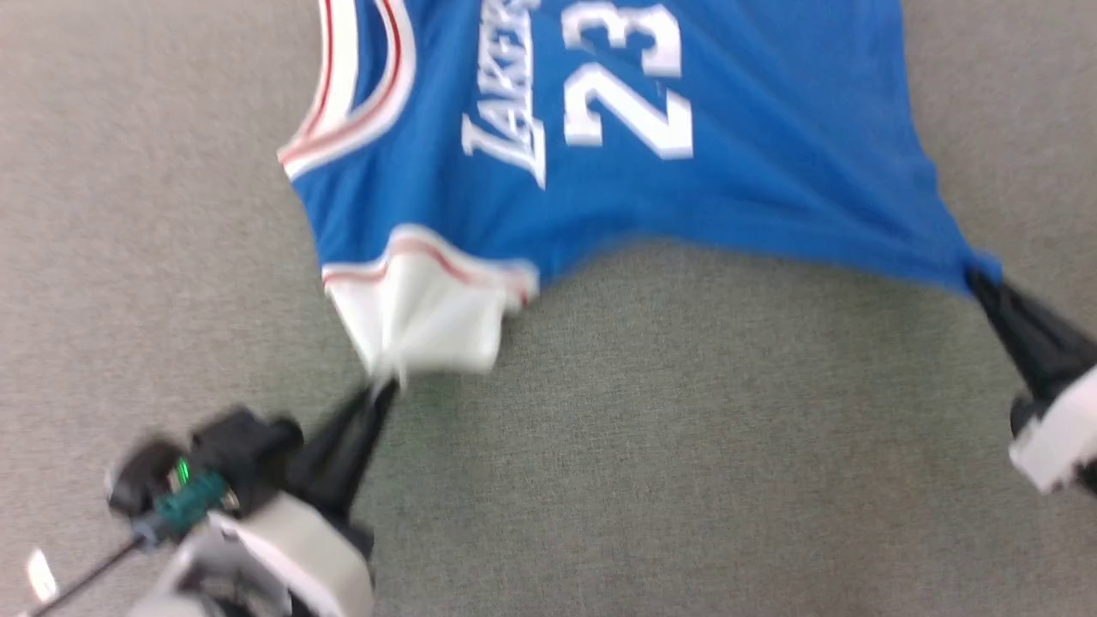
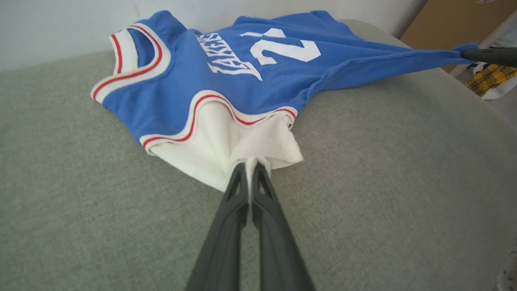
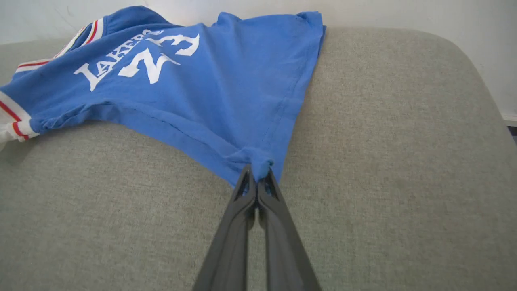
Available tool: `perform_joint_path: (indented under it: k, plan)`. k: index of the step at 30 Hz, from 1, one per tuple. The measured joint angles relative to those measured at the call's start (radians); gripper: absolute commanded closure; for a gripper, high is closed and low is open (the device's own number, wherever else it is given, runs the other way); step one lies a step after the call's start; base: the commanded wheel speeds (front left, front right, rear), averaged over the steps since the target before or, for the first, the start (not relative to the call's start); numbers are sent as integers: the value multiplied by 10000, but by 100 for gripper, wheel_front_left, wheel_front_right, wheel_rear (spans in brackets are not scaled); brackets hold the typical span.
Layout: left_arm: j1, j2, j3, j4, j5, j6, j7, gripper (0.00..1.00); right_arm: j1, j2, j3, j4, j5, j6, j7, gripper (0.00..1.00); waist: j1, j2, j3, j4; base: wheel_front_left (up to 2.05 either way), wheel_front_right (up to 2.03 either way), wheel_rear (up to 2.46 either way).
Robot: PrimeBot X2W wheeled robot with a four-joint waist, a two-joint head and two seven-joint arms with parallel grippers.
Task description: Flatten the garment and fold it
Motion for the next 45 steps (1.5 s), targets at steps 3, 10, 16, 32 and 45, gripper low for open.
perform_joint_path:
  k: [3, 10, 16, 32, 45]
  plan:
    - [911, 104, -213, 155, -554, 148, 424, 100, 825, -192, -88, 228, -90, 0, 84, 100, 1, 0, -453, 39, 0, 0, 0]
    - [2520, 79, -723, 708, -1705, 313, 1057, 100, 2711, -408, -144, 991, -305, 0, -15, 100, 1, 0, -1417, 238, 0, 0, 0]
    - [3382, -209, -865, 1158, -2602, 263, 1045, 100, 3792, -316, -198, 1411, -405, 2, -81, 100, 2, 0, -2026, 451, 0, 0, 0]
    - [4495, 257, -610, 792, -3313, 167, 719, 100, 5631, -253, -884, 961, -211, 13, 888, 100, 3, 0, -3135, 818, 0, 0, 0]
    - [2803, 380, -245, 809, -2000, -196, 50, 100, 4717, -104, -1760, 100, -844, 12, 846, 100, 4, -2, -3124, 859, 0, 0, 0]
